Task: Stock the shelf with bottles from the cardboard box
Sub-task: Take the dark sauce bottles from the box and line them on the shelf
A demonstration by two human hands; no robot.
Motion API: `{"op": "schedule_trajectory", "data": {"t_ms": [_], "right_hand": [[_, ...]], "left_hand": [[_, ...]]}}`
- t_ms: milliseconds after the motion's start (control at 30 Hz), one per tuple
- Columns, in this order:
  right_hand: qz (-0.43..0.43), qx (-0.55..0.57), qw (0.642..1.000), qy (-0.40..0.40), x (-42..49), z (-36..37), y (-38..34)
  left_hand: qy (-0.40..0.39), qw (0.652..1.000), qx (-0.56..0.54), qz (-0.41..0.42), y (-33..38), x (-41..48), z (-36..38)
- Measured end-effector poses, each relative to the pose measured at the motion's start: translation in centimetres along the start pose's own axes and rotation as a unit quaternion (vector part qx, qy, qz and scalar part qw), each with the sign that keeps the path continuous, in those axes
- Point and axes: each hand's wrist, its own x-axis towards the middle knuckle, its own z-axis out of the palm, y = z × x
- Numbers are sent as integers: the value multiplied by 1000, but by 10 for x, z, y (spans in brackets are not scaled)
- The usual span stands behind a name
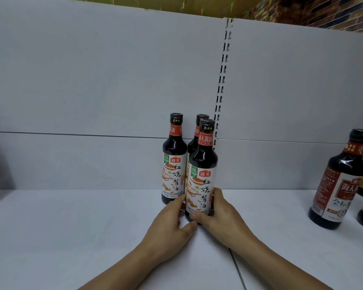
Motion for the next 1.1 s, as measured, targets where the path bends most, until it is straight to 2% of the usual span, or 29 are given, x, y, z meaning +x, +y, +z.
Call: {"op": "schedule_trajectory", "data": {"t_ms": [400,533,667,767,933,1100], "right_hand": [[-3,-40,999,-16,1,-3,0],[-4,-159,987,-21,-2,-5,-5],[-12,-305,952,-30,-10,-15,-14],[-26,-370,927,-50,-17,-24,-18],[-51,-314,943,-93,-27,-25,-35],[-113,-245,954,-128,-37,-11,-68]], "left_hand": [[-21,1000,8,-22,4,-1,-3],[-13,999,7,-35,0,-1,-4],[-3,997,25,-76,-2,-3,-7],[-21,994,57,-93,3,-3,-12],[-70,988,91,-104,27,-7,-27],[-25,990,77,-117,41,-38,-57]]}}
